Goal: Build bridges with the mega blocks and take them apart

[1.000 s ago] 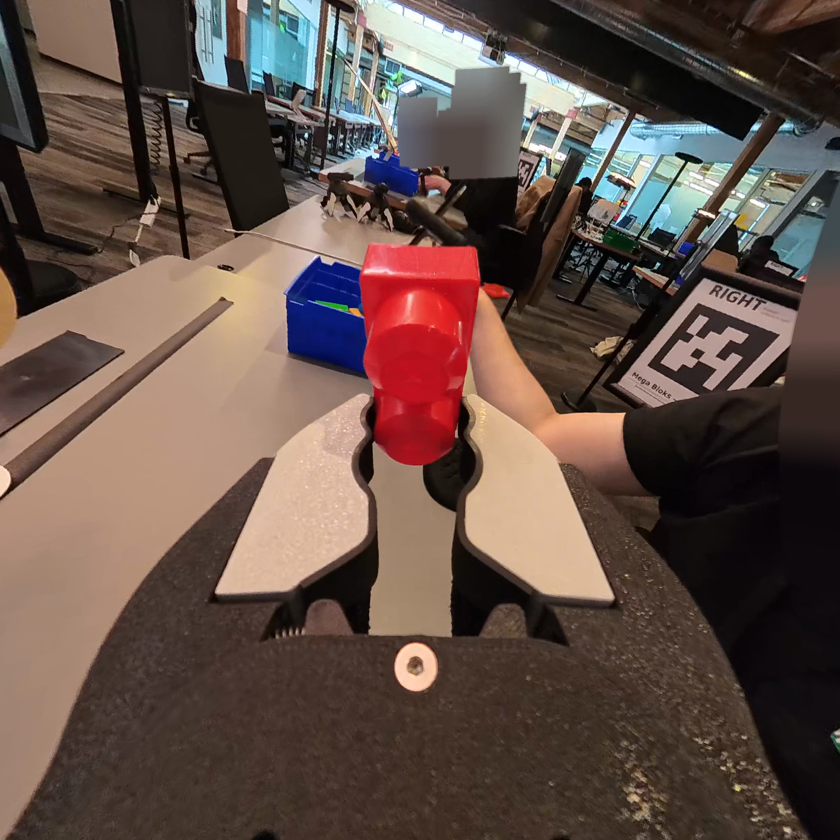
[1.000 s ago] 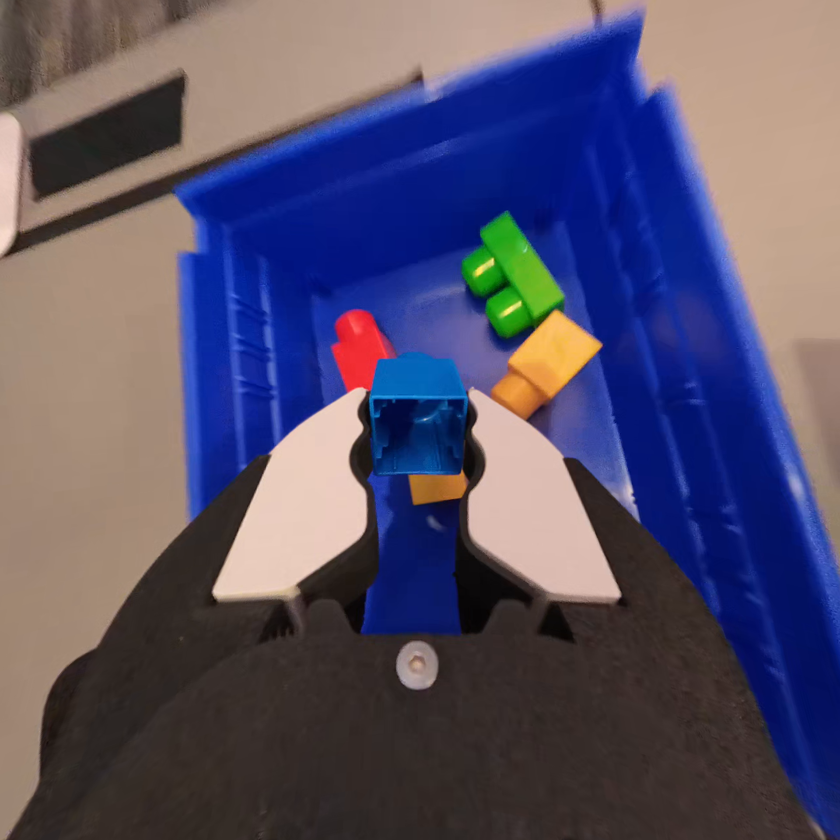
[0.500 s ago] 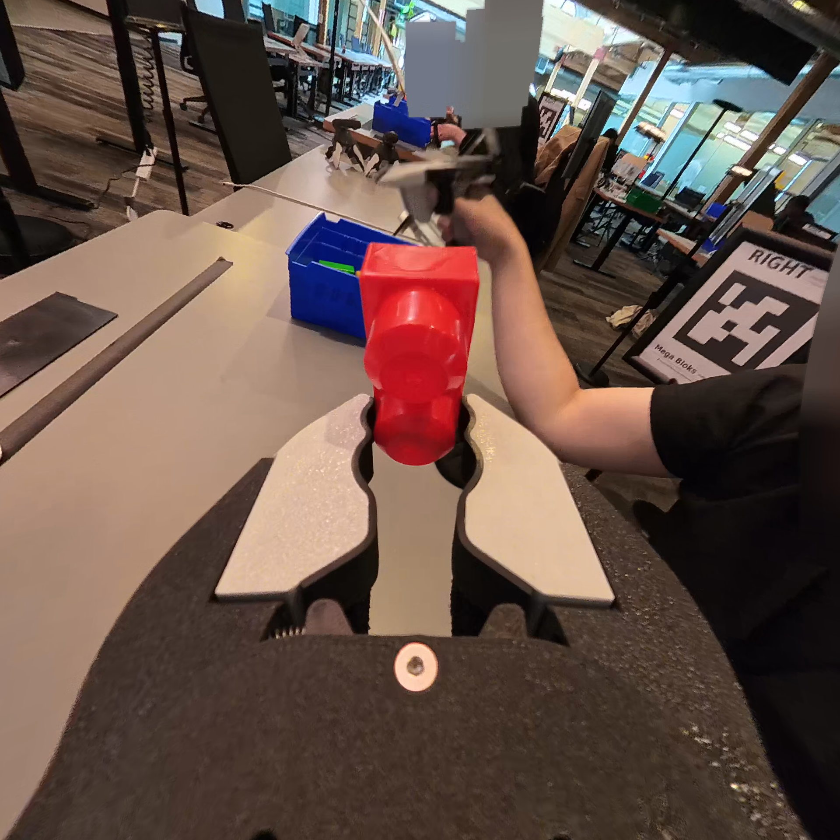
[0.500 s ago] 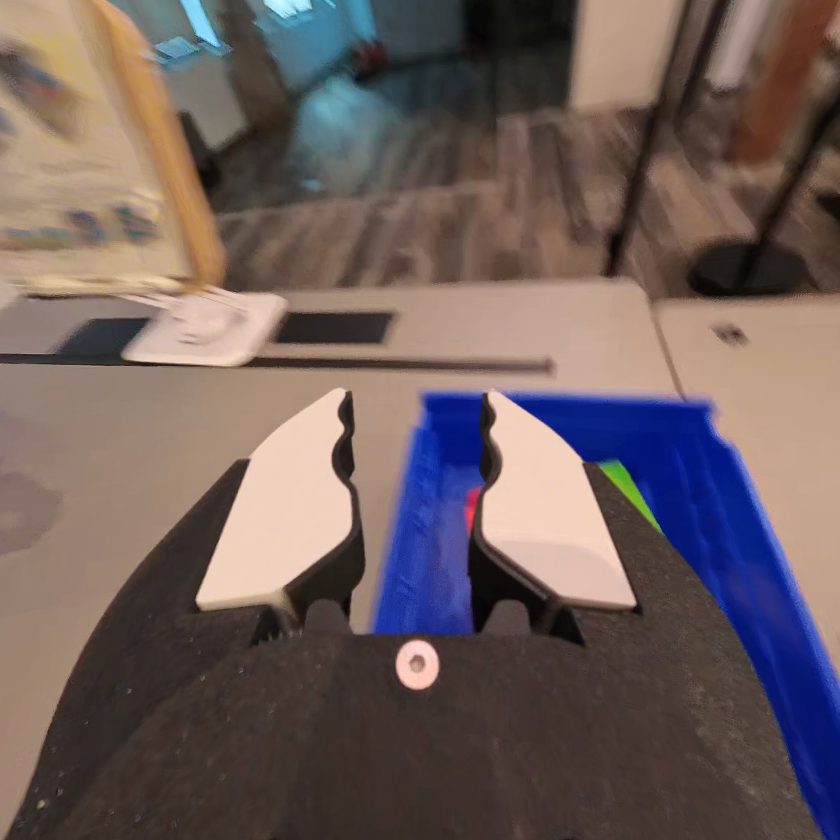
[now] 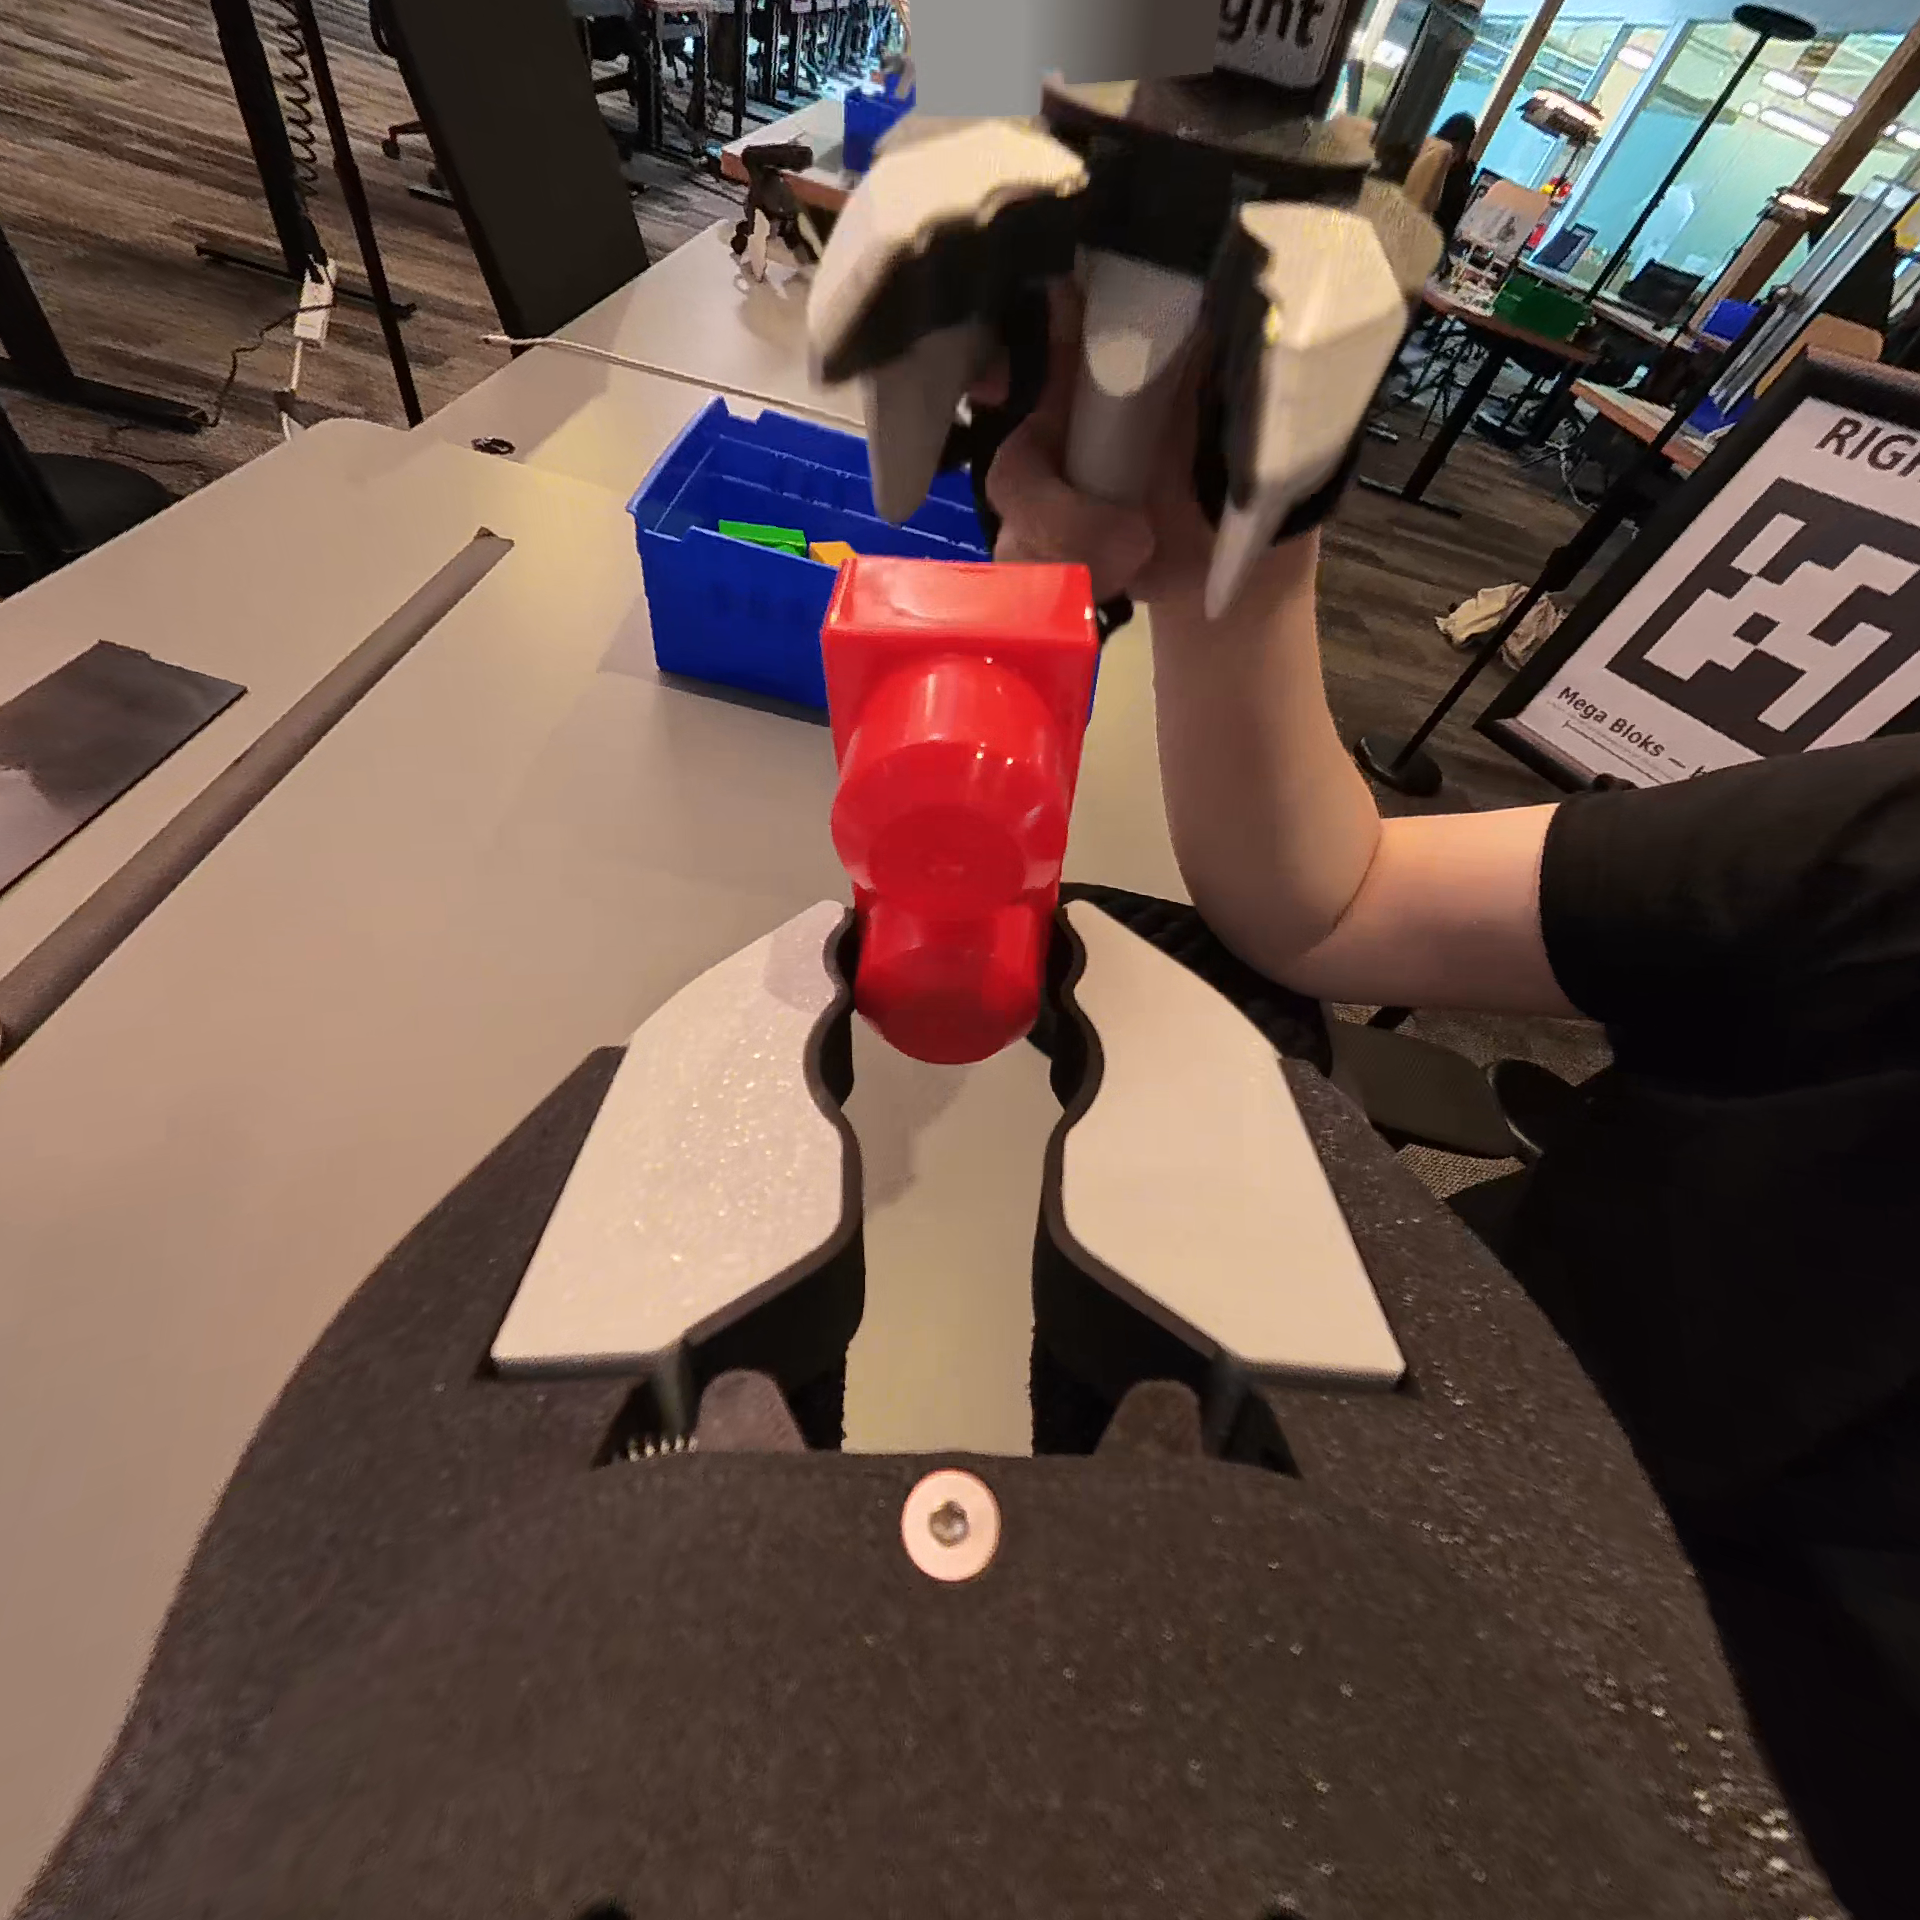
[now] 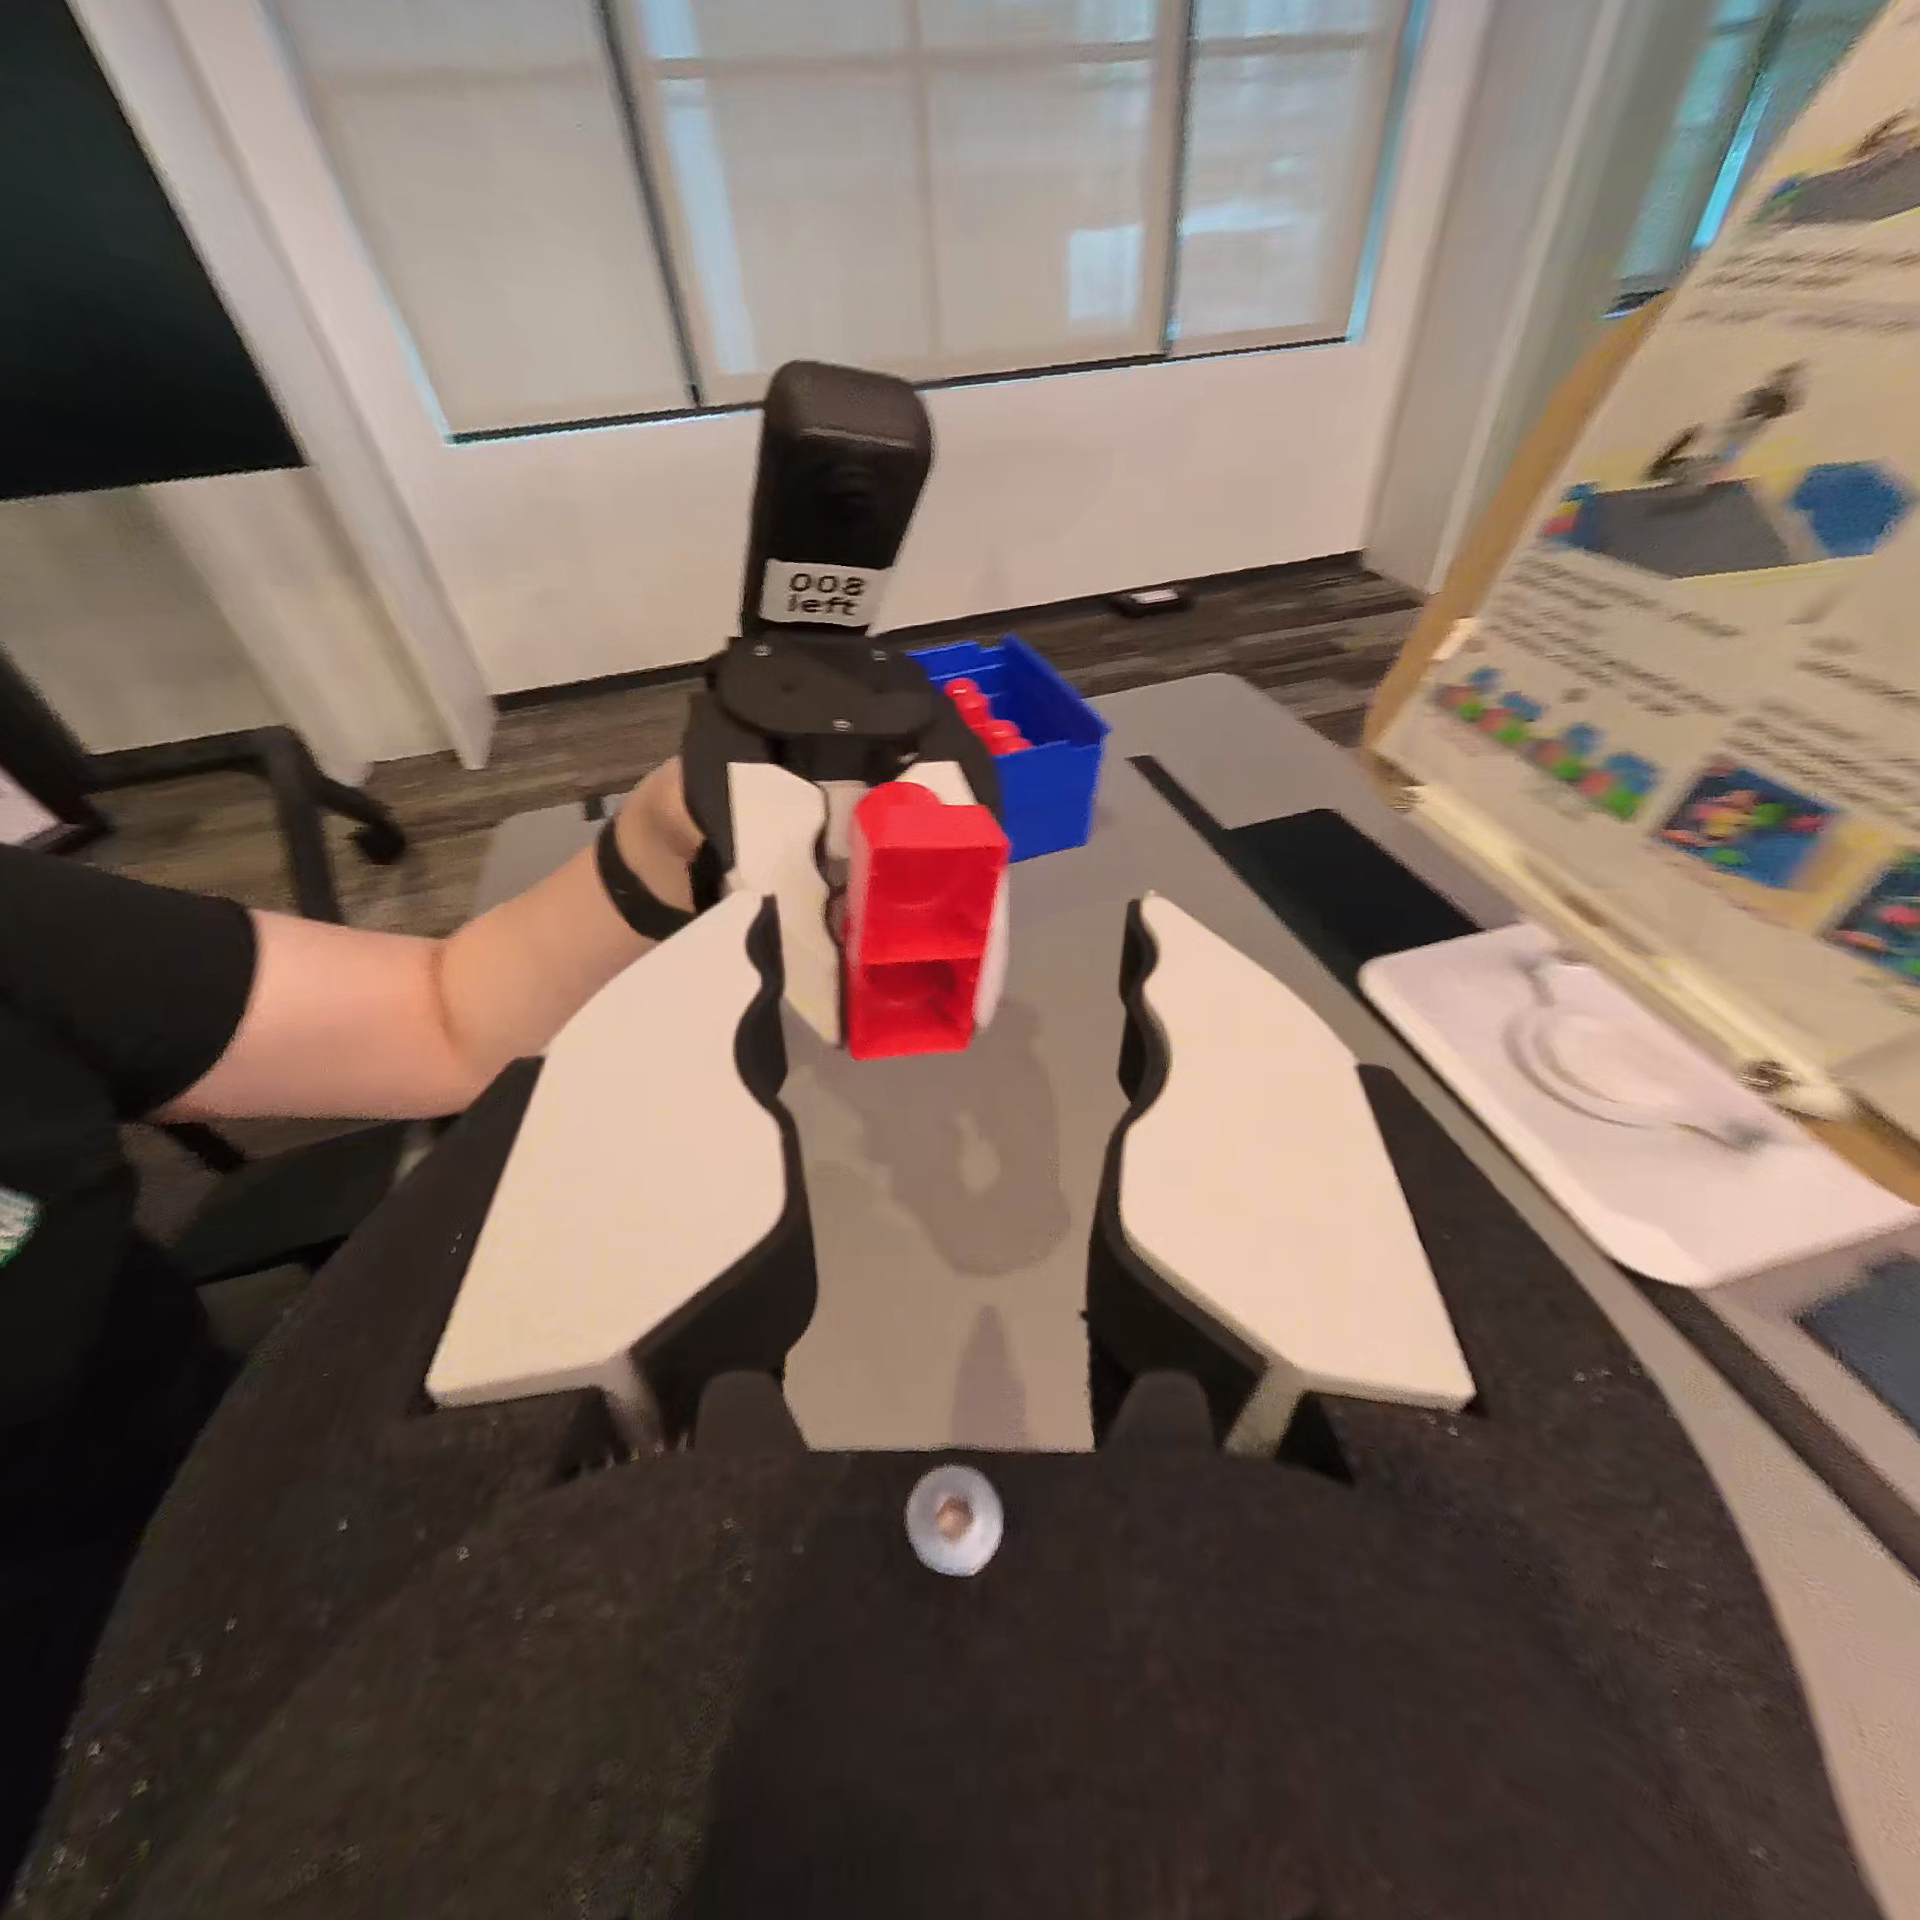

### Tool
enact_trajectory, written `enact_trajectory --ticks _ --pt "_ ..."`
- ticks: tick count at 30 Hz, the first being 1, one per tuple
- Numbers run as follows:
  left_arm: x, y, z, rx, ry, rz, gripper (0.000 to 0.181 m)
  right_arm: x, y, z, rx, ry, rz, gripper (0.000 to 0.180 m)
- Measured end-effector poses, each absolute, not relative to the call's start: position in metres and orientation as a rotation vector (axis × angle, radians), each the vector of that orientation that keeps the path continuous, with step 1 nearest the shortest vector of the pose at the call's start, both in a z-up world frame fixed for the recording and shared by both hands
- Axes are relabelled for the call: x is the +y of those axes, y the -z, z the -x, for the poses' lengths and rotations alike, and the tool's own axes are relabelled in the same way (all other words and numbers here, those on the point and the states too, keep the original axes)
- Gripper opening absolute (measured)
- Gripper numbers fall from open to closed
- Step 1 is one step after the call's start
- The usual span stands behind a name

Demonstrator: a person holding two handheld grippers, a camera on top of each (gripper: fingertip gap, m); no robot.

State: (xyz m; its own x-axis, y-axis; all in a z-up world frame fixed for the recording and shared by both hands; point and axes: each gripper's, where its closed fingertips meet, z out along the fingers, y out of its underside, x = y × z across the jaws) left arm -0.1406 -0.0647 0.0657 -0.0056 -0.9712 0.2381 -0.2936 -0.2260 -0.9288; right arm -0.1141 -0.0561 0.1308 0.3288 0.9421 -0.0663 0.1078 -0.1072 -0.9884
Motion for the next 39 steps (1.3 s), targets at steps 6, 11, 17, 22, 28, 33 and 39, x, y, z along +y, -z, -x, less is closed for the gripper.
enact_trajectory --ticks 6,11,17,22,28,33,39 --pt "-0.069 -0.064 0.138 1.360 1.257 1.581 0.035 -0.054 -0.097 0.149 -1.088 -1.025 1.596 0.064" --pt "-0.074 -0.062 0.135 1.402 1.261 1.554 0.034 -0.062 -0.088 0.156 -1.179 -1.071 1.593 0.035" --pt "-0.068 -0.062 0.133 1.374 1.220 1.545 0.056 -0.059 -0.096 0.138 -1.175 -1.020 1.592 0.035" --pt "-0.060 -0.064 0.142 1.347 1.184 1.570 0.054 -0.028 -0.103 0.037 -0.990 -0.584 1.771 0.035" --pt "-0.048 -0.069 0.160 1.303 1.096 1.603 0.052 -0.024 -0.035 -0.229 -0.142 0.005 2.259 0.035" --pt "-0.045 -0.080 0.169 1.259 1.123 1.580 0.050 -0.048 0.036 -0.323 0.369 -0.023 2.365 0.036" --pt "-0.042 -0.081 0.173 1.241 1.133 1.582 0.050 -0.060 0.093 -0.353 0.582 -0.014 2.486 0.037"
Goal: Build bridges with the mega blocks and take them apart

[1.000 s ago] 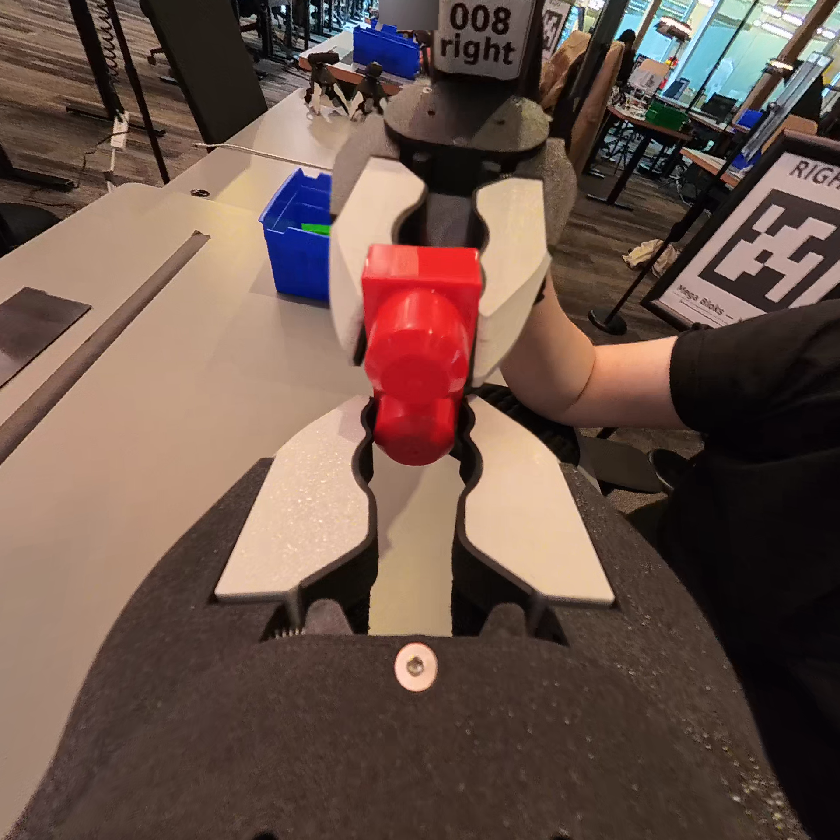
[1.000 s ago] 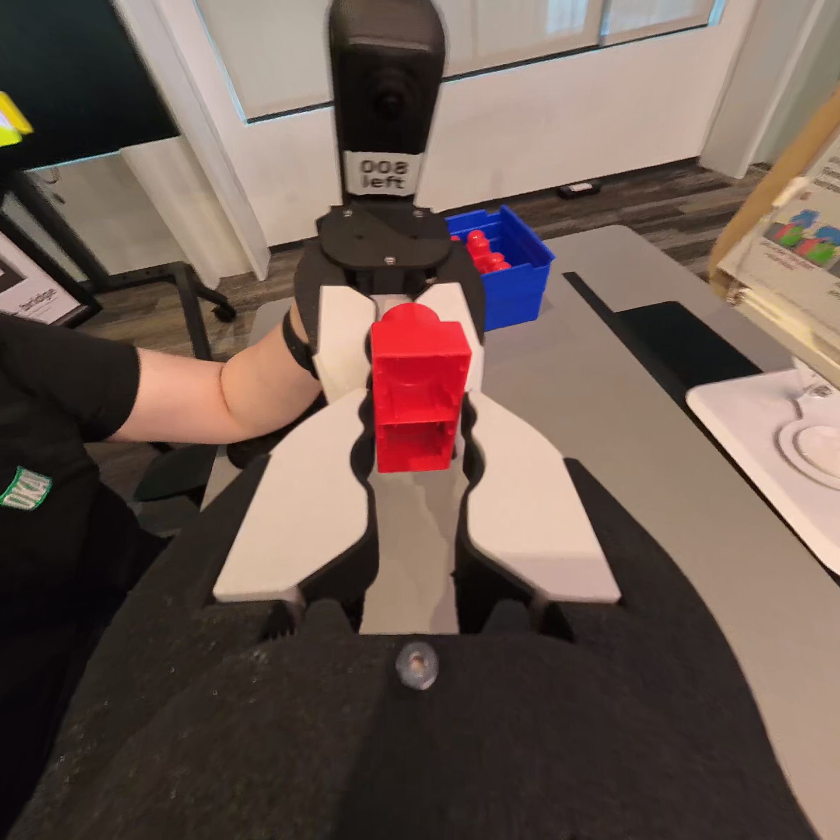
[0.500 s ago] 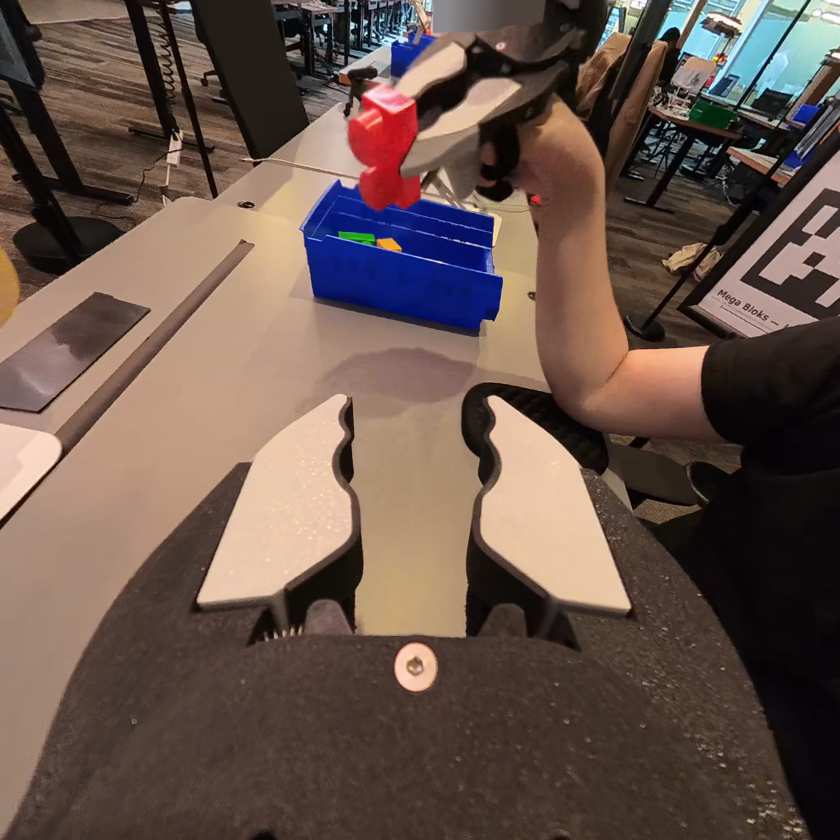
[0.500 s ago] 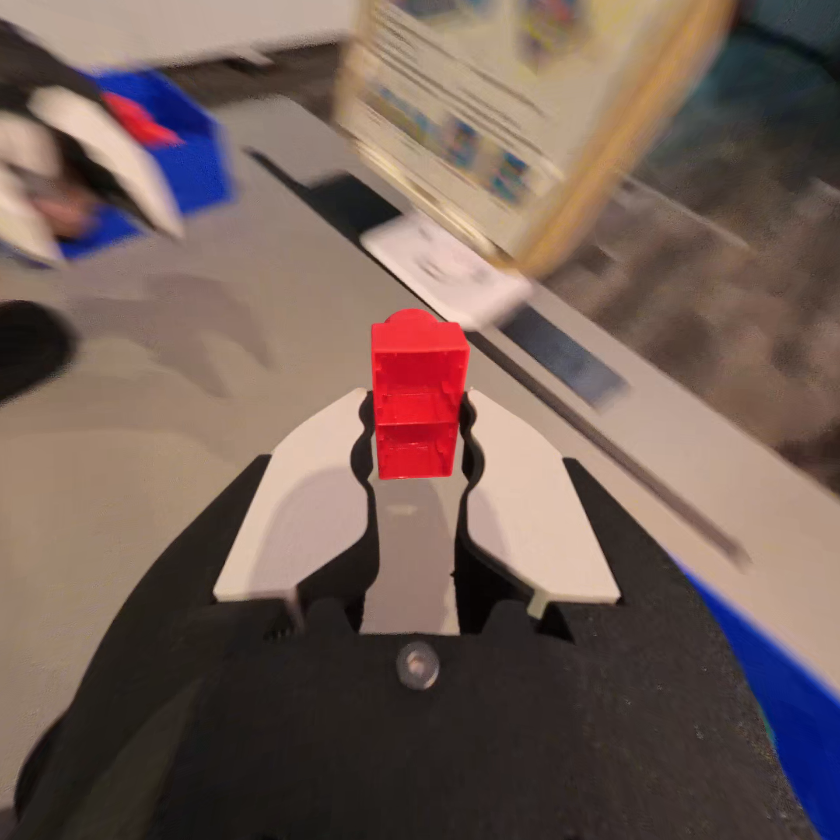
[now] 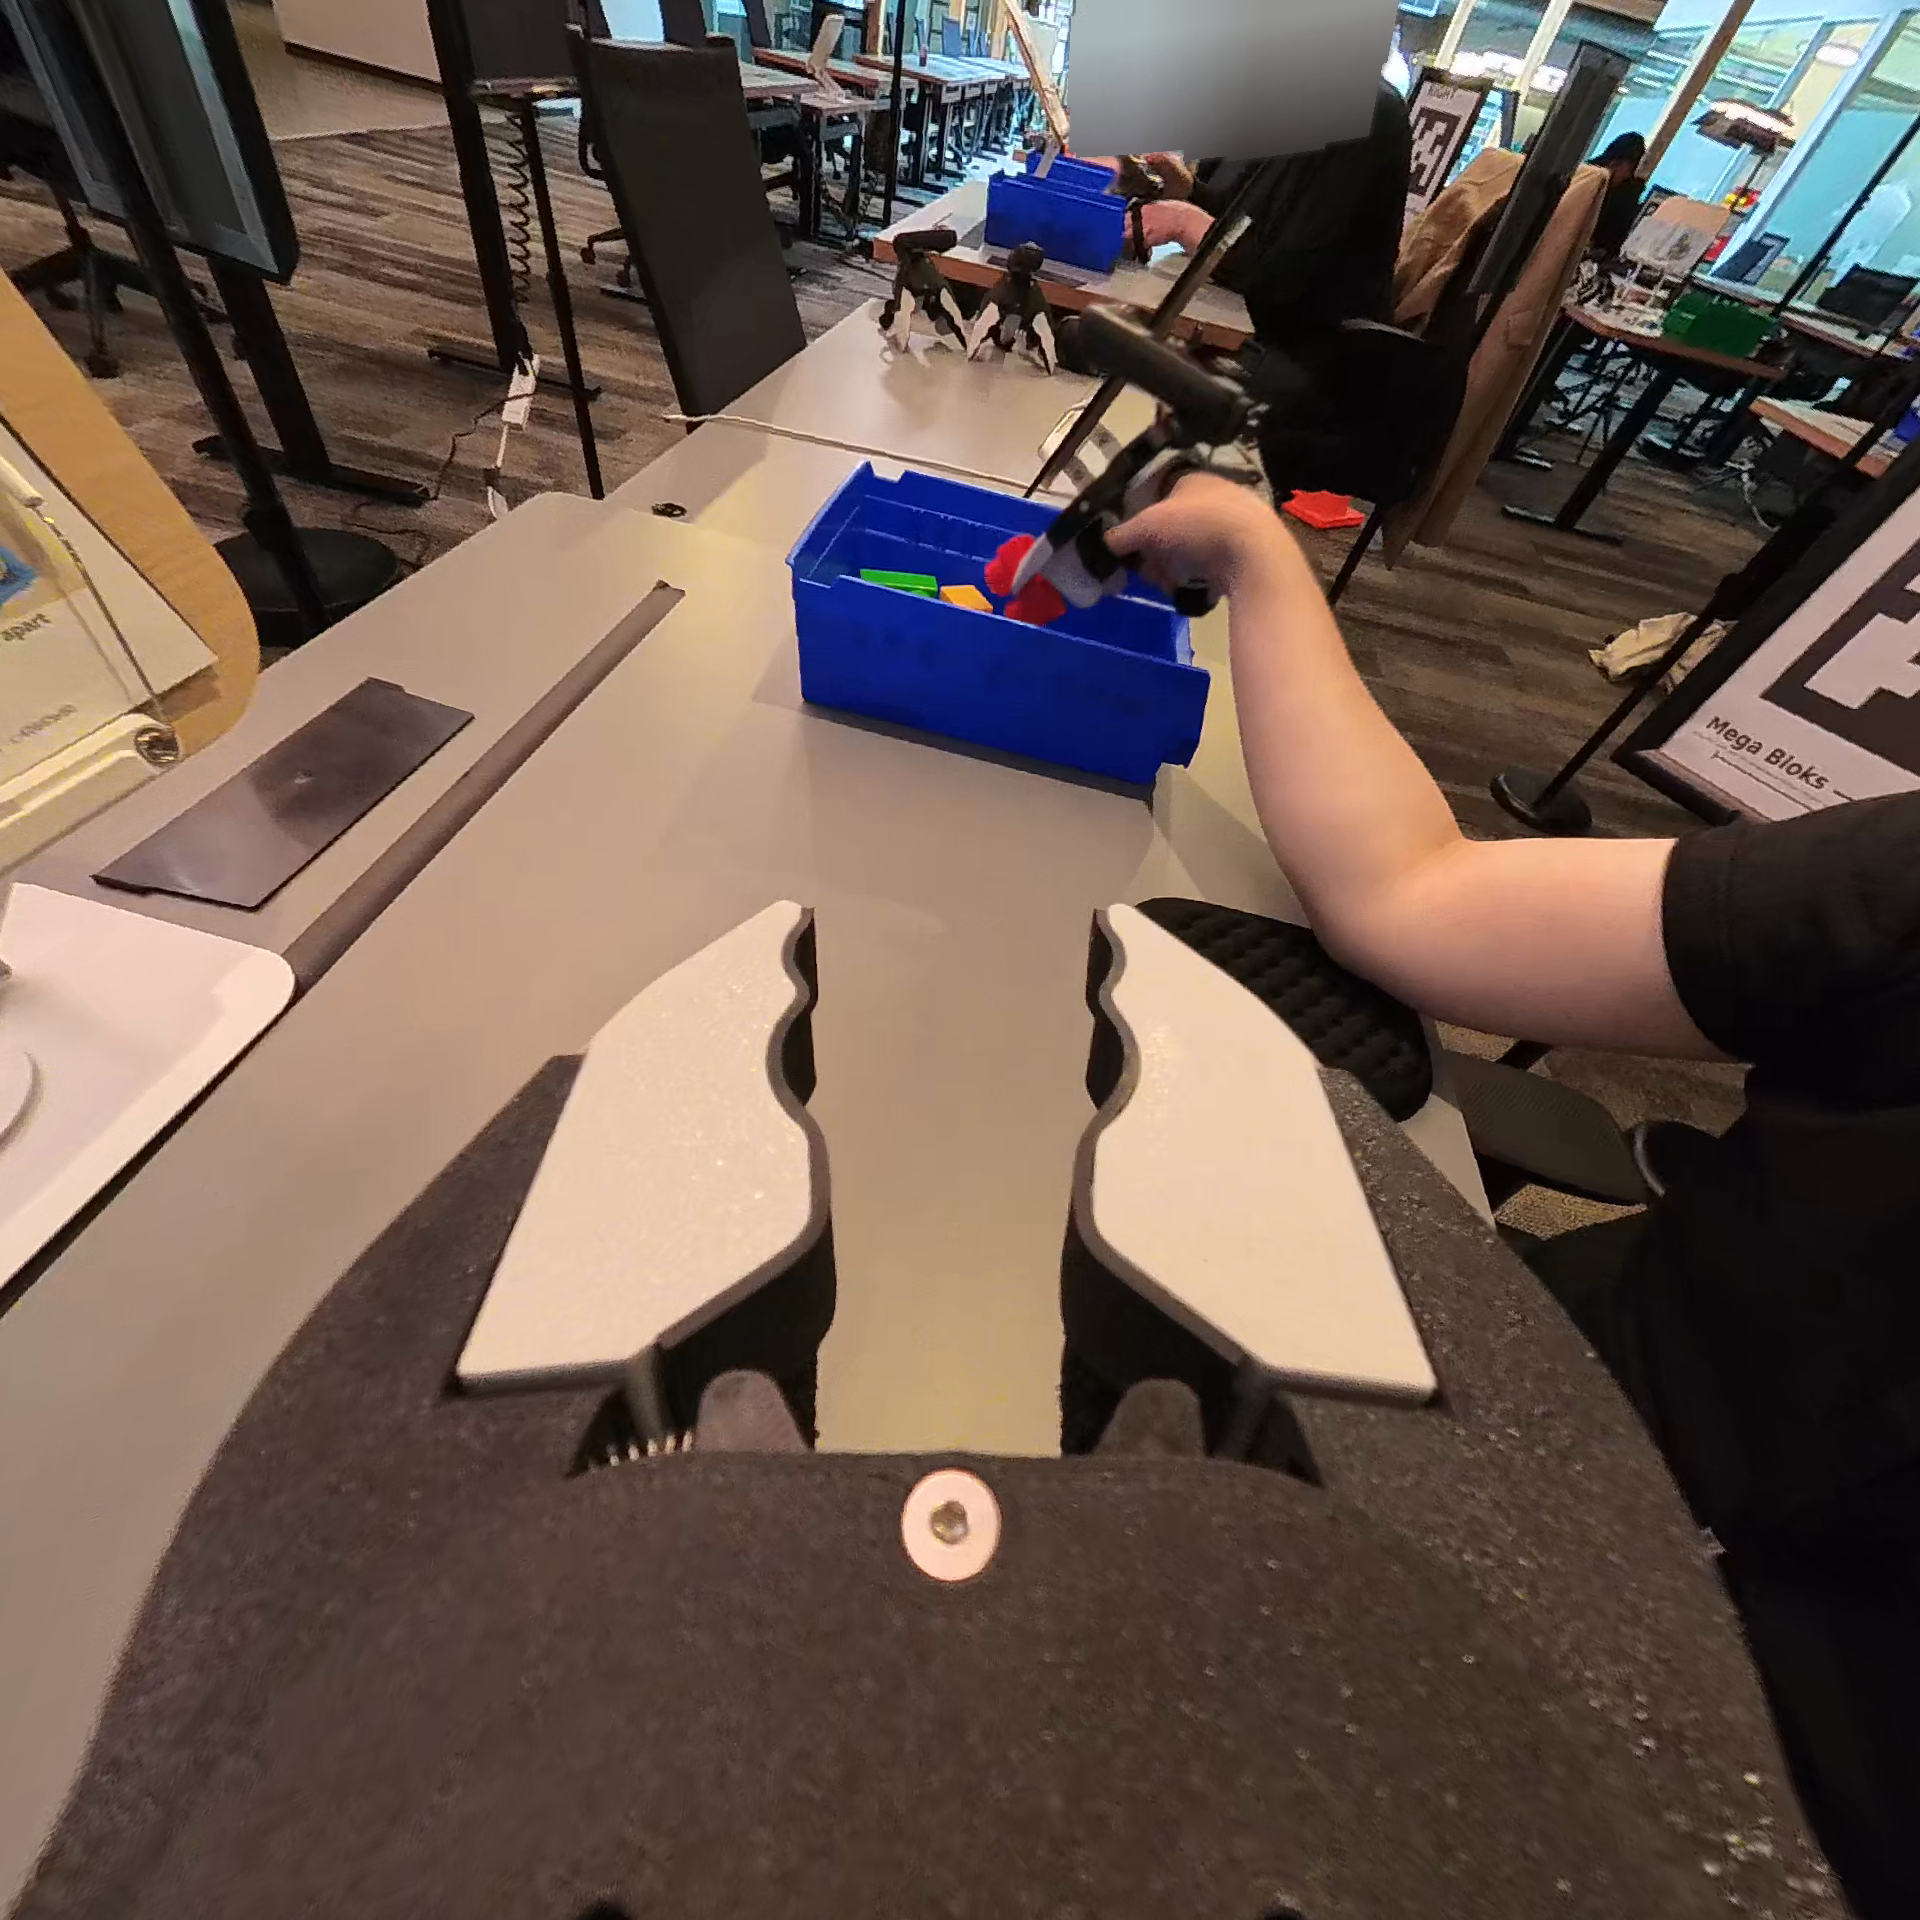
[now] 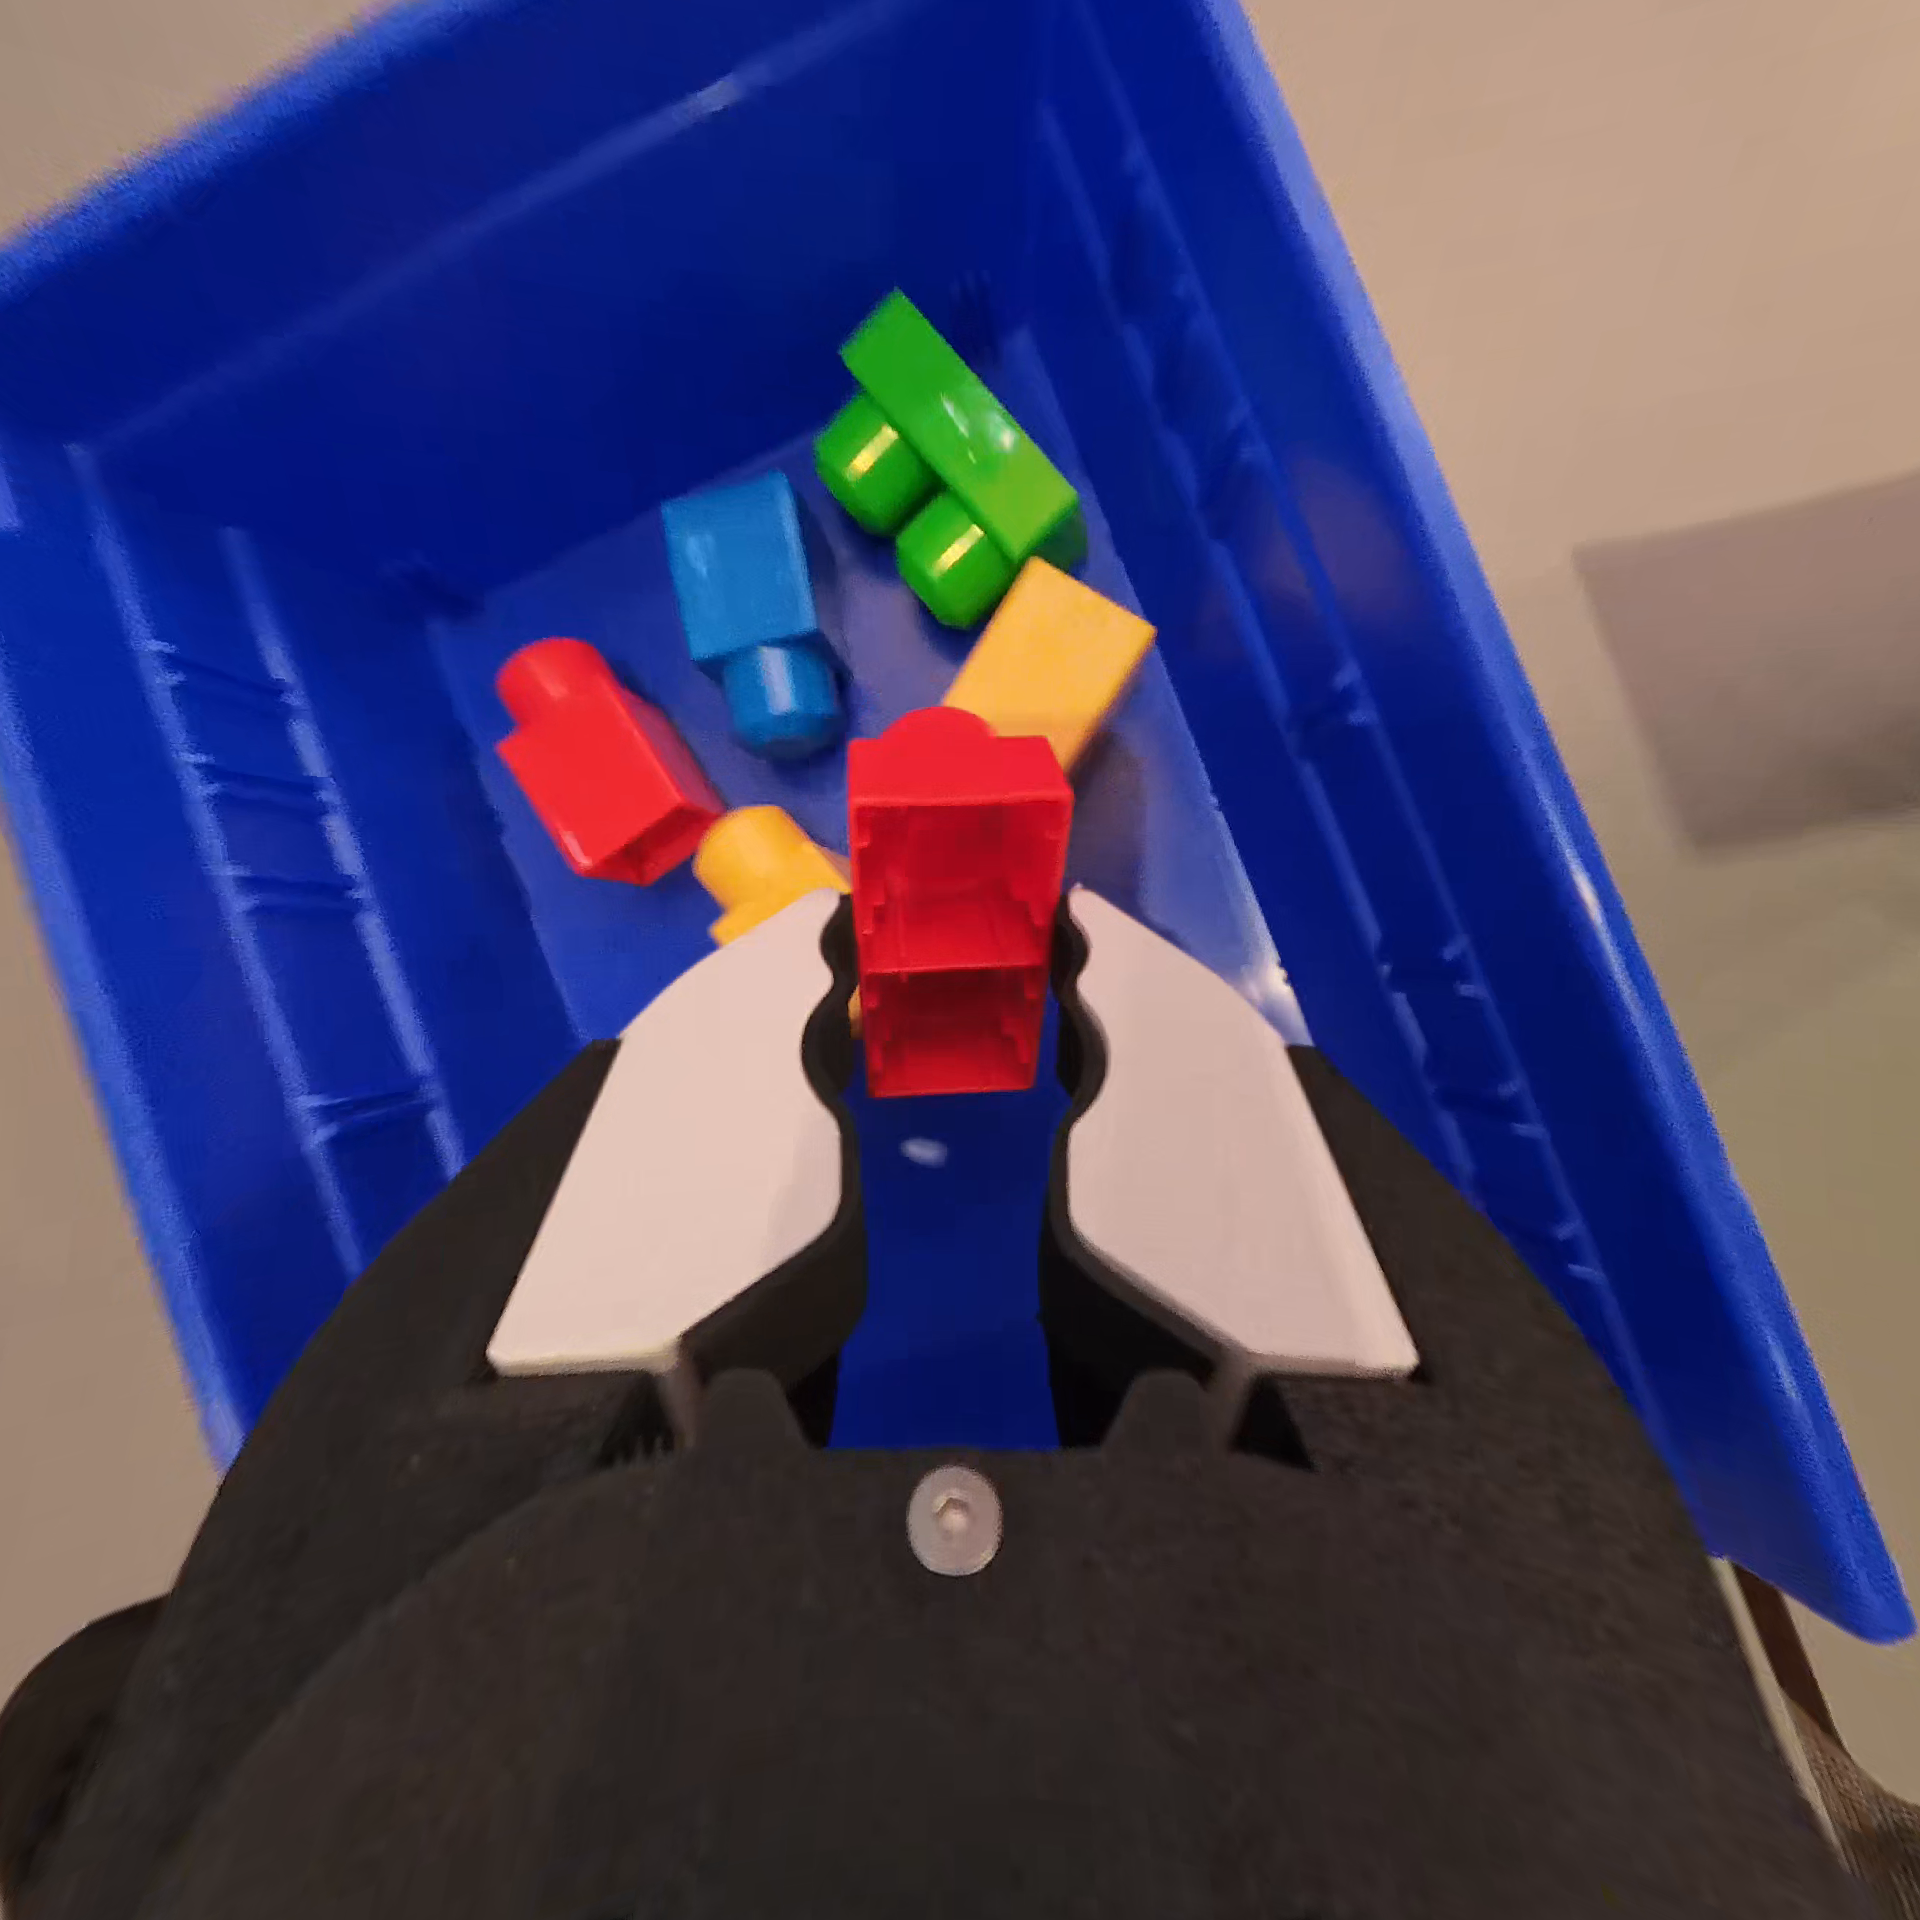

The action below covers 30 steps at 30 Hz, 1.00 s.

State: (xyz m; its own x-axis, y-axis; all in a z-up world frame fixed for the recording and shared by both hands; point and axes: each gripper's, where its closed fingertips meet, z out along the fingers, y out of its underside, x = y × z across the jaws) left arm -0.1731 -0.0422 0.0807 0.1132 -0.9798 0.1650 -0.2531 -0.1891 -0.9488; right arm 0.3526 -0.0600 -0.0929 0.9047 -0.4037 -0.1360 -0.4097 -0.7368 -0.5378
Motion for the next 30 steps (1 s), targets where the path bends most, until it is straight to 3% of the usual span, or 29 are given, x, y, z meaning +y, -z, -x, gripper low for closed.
enact_trajectory --ticks 4,9,15,20,24,30 --pt "-0.045 -0.077 0.170 1.263 1.147 1.586 0.050 -0.065 0.108 -0.364 0.641 0.047 2.517 0.041" --pt "-0.044 -0.074 0.169 1.268 1.142 1.601 0.050 -0.054 0.079 -0.361 0.606 0.107 2.428 0.053" --pt "-0.022 -0.076 0.179 1.173 0.984 1.634 0.049 -0.010 -0.041 -0.303 0.279 0.352 2.091 0.055" --pt "0.004 -0.084 0.199 1.044 0.761 1.643 0.050 0.032 -0.116 -0.190 -0.076 0.518 1.781 0.070" --pt "0.013 -0.095 0.213 0.963 0.656 1.625 0.049 0.053 -0.125 -0.106 -0.256 0.534 1.619 0.077" --pt "0.016 -0.095 0.228 0.916 0.599 1.690 0.049 0.070 -0.091 -0.012 -0.483 0.473 1.632 0.077"
